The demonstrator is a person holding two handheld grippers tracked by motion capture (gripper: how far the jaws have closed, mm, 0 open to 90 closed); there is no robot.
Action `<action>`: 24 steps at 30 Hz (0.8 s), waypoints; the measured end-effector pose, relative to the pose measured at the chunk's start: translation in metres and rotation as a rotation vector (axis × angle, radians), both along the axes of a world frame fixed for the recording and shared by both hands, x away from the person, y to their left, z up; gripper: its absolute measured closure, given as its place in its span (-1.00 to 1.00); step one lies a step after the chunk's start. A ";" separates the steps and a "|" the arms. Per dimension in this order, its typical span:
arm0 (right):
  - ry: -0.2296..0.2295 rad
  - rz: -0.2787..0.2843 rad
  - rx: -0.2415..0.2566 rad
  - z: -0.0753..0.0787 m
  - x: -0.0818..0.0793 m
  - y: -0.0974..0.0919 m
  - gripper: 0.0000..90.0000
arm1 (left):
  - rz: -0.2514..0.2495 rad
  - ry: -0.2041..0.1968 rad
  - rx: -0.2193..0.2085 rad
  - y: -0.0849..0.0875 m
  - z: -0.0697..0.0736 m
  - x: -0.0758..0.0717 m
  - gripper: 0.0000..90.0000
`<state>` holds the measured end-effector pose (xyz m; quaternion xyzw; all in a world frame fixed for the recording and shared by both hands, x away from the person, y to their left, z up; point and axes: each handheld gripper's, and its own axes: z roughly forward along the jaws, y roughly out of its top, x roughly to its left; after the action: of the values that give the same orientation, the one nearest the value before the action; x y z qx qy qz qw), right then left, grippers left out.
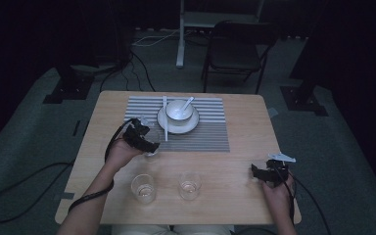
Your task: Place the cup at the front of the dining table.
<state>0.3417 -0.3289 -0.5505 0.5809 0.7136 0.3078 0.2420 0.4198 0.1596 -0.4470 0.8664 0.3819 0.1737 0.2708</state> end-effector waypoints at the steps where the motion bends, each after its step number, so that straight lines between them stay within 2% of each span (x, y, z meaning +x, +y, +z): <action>1: 0.000 0.000 0.000 0.000 0.000 0.000 -0.74 | 0.010 0.003 -0.009 0.002 0.000 0.003 -0.60; 3: 0.000 0.000 0.000 0.000 0.000 0.000 -0.74 | 0.030 0.008 -0.015 0.005 -0.002 0.011 -0.60; 6: 0.000 0.000 0.000 0.000 0.000 0.000 -0.74 | 0.056 0.008 0.002 0.007 -0.003 0.020 -0.60; 16: 0.000 0.000 0.000 0.000 0.000 0.000 -0.74 | 0.169 0.005 -0.036 0.018 -0.002 0.056 -0.60; 24: 0.000 0.000 0.000 0.000 0.000 0.000 -0.74 | 0.222 0.010 -0.036 0.016 -0.007 0.076 -0.60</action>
<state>0.3416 -0.3289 -0.5505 0.5808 0.7136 0.3079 0.2421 0.4957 0.1757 -0.4542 0.8145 0.4801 0.1916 0.2633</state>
